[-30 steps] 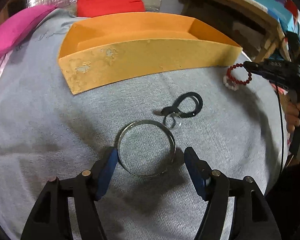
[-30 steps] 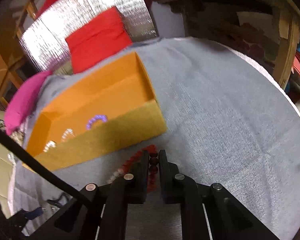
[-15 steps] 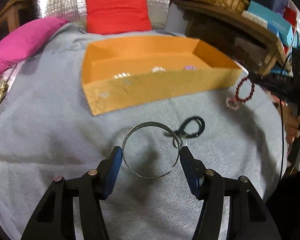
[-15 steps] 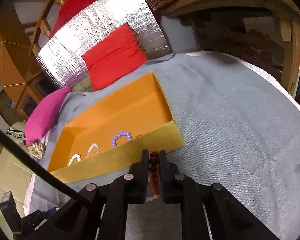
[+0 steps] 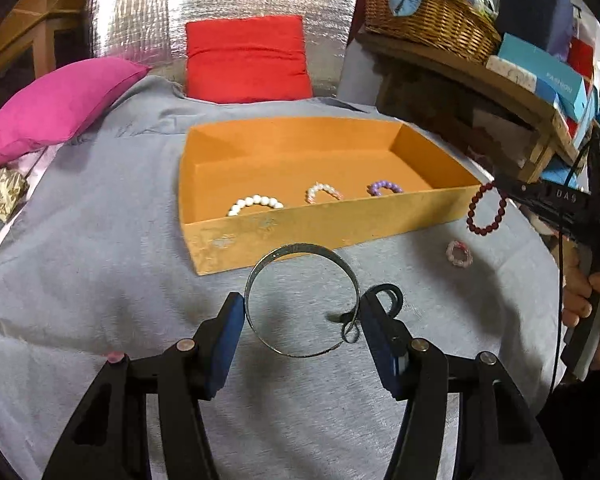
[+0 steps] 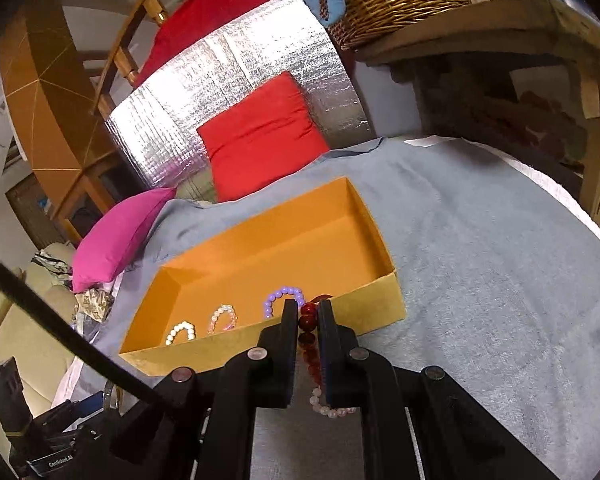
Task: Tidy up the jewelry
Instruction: 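Lower the bangle and red bracelet into the orange box and open both tools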
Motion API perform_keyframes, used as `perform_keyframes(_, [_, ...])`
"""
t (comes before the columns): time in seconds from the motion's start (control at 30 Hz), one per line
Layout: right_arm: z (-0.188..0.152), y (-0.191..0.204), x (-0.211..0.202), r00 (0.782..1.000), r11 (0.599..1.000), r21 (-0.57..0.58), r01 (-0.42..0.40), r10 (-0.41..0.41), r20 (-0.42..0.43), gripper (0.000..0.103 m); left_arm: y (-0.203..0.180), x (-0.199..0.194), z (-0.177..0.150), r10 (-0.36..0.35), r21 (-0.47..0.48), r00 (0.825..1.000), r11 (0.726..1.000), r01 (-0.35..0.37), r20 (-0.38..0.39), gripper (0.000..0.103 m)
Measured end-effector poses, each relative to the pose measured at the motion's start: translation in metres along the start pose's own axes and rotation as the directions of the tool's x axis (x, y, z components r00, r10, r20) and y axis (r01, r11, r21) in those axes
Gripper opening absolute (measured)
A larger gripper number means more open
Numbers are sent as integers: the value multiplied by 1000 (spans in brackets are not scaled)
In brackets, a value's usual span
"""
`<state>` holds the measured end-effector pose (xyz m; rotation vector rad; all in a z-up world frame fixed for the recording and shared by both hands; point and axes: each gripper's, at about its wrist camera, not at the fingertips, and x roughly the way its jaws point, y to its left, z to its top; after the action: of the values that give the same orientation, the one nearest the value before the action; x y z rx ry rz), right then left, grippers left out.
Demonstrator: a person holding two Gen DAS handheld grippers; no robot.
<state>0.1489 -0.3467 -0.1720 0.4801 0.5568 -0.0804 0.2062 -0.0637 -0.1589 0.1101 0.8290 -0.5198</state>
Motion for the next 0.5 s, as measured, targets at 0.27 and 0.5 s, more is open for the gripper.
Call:
perform_keyframes(0.27, [4,-3,-7,1000,1000,14,-20,20,21,11,-12,1,12,-46,-9,999,999,46,27,61])
perform_keyframes(0.5, [25,-5,1,995,995,66,-79,74,71,11,-19,8,59,-65,-32,996,997,67,63,61])
